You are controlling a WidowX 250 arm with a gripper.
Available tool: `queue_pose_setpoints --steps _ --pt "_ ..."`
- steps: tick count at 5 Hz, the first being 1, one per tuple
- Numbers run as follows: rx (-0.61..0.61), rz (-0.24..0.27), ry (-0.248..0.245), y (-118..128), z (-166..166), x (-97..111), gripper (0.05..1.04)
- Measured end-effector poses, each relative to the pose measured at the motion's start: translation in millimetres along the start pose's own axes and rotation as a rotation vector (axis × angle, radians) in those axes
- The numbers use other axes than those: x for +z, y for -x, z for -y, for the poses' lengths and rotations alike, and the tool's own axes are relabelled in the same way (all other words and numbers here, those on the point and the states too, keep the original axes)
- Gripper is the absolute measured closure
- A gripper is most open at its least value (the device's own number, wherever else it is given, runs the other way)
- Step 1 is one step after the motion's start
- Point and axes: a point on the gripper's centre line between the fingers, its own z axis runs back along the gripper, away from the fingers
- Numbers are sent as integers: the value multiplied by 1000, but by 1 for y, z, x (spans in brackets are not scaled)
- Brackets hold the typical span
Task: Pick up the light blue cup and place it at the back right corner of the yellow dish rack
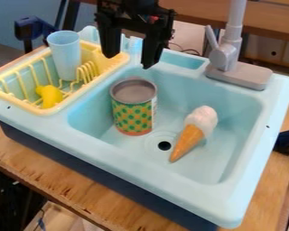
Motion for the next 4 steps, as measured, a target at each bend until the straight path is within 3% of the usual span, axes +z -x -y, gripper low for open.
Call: queue_pose_setpoints --steps 1,2,3,4 --pt "-5 -38 -1 0 1 -10 81" --pt "-44 -30 0 -3 -3 3 81" --pt "1 -45 -33 1 -29 24 81" --pt "-48 -135 -89 16 -51 31 81"
